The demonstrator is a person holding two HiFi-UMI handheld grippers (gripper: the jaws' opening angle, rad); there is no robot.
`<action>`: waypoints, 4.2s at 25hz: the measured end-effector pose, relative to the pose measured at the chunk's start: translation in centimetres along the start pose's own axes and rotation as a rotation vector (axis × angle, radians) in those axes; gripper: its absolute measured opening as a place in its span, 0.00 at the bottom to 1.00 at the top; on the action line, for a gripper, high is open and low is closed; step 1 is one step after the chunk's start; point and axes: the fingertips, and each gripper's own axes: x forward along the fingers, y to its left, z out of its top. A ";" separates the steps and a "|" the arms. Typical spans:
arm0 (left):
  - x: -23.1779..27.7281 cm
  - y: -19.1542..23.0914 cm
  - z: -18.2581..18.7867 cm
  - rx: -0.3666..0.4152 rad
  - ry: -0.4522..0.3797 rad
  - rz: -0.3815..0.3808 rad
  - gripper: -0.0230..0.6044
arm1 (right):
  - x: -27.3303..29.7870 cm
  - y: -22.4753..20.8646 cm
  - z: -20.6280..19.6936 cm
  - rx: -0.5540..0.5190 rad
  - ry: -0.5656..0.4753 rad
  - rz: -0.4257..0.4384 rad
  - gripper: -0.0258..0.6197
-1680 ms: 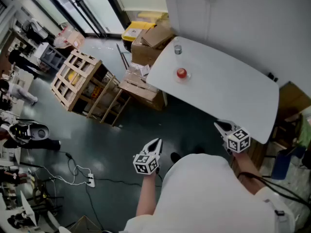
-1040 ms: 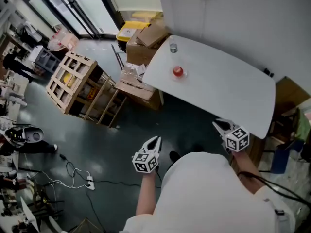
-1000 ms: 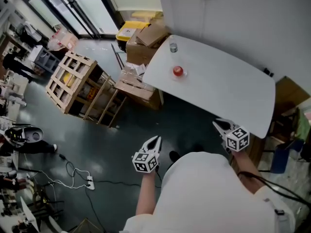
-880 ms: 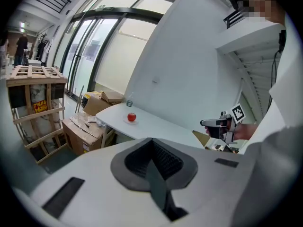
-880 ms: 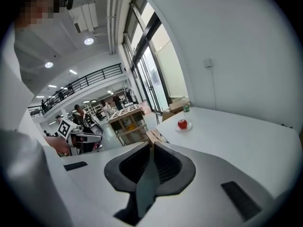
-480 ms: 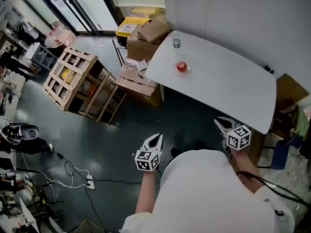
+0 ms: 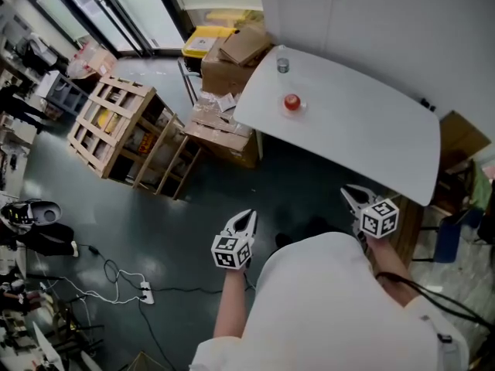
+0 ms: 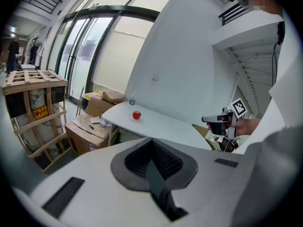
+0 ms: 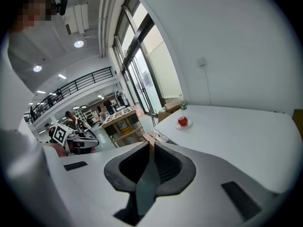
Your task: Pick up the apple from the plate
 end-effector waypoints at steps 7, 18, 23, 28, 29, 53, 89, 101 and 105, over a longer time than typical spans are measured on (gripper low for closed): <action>-0.4 1.4 -0.4 -0.029 -0.003 0.023 0.04 | 0.8 -0.5 0.0 -0.002 0.020 -0.008 0.12; 1.1 4.4 1.8 -0.080 -0.028 0.064 0.04 | 6.4 -1.8 3.4 -0.010 0.029 0.057 0.12; 3.0 5.7 3.6 -0.073 -0.022 0.086 0.04 | 9.9 -3.3 5.7 -0.014 0.033 0.090 0.12; 5.3 6.4 5.9 -0.086 -0.048 0.097 0.04 | 12.9 -5.3 7.5 -0.022 0.047 0.116 0.12; 5.9 6.5 6.3 -0.086 -0.047 0.099 0.04 | 13.5 -5.7 8.0 -0.024 0.048 0.121 0.12; 18.6 7.3 14.0 -0.127 -0.047 0.149 0.04 | 23.8 -14.3 12.7 -0.053 0.194 0.264 0.12; 25.0 15.4 19.0 -0.046 0.101 -0.062 0.04 | 34.5 -17.1 12.8 0.028 0.269 0.029 0.14; 24.5 18.7 18.3 -0.061 0.147 -0.093 0.04 | 39.7 -19.6 9.6 0.056 0.371 -0.087 0.42; 24.3 19.9 18.4 -0.060 0.155 -0.101 0.04 | 40.8 -20.1 8.9 0.060 0.395 -0.132 0.48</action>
